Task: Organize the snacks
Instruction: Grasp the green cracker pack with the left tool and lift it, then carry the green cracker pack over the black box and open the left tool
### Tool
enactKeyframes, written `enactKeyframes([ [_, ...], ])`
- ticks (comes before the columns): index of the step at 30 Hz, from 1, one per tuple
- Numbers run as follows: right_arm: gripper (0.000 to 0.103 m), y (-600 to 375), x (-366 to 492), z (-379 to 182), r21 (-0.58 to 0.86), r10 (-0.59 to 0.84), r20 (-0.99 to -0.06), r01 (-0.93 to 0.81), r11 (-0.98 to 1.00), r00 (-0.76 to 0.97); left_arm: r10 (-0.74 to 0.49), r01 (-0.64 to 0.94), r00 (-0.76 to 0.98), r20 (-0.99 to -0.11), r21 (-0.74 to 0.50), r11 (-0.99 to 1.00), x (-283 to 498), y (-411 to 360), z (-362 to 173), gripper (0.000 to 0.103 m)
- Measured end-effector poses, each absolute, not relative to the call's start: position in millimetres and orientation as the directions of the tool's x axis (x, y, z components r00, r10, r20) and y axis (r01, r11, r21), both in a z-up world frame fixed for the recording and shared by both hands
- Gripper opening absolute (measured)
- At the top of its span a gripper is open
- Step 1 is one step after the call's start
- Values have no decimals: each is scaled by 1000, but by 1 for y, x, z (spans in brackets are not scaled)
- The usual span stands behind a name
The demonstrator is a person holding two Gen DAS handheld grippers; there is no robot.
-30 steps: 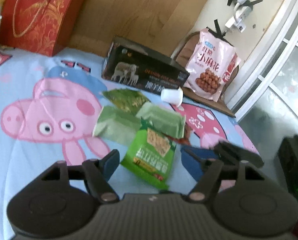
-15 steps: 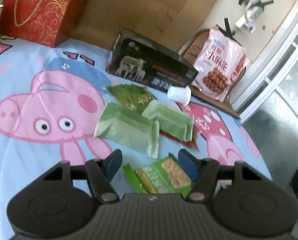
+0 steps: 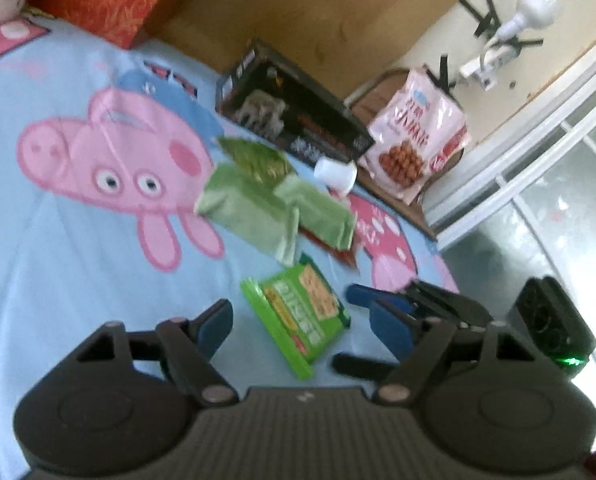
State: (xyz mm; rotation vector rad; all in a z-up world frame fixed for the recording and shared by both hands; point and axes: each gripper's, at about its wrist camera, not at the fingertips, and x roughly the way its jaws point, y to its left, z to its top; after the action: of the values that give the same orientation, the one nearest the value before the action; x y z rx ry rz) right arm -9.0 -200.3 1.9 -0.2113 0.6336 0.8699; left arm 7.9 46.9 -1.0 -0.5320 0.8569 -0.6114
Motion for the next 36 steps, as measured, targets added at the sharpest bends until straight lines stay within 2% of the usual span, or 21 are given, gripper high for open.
enactKeyframes([
  [1,75,-195,-10,-3,49,637,-616,-784,619,464,-681,274,497,-538,-647,712,9,42,-4,75],
  [3,73,-190,-13,-7,2,654,-588,-808,590,476,-684,288,487,-543,-640,712,12,30,-8,72],
  [5,62,-190,-11,-7,50,670,-571,-794,606,475,-648,311,508,-568,-581,752,12,17,-5,65],
  [6,47,-189,-11,-8,32,654,-563,-778,628,505,-626,310,516,-585,-553,773,13,13,-3,64],
  [7,41,-190,-12,-7,25,646,-562,-770,637,516,-620,310,520,-588,-547,778,14,13,0,63],
  [11,31,-205,-13,8,76,669,-503,-743,664,547,-671,346,525,-524,-589,731,20,23,26,62],
  [16,31,-219,17,42,84,652,-370,-675,733,662,-668,454,587,-458,-497,740,56,7,79,62],
  [19,30,-222,55,57,68,605,-327,-621,781,726,-658,482,617,-431,-455,749,95,-11,100,62],
  [23,29,-236,110,65,76,525,-324,-532,844,787,-661,498,625,-415,-440,748,156,-38,114,62],
  [28,28,-265,169,54,119,396,-366,-379,918,842,-675,491,586,-449,-466,736,219,-77,93,63],
  [32,34,-275,179,40,82,279,-389,-269,960,878,-633,438,577,-517,-458,773,248,-98,66,63],
  [33,39,-280,172,39,84,275,-367,-263,961,889,-633,430,571,-522,-466,773,249,-97,61,63],
  [34,49,-284,164,40,87,257,-344,-242,966,903,-647,439,566,-511,-478,761,246,-92,60,65],
  [36,51,-291,146,42,111,254,-290,-232,967,923,-662,464,580,-474,-476,747,232,-77,60,65],
])
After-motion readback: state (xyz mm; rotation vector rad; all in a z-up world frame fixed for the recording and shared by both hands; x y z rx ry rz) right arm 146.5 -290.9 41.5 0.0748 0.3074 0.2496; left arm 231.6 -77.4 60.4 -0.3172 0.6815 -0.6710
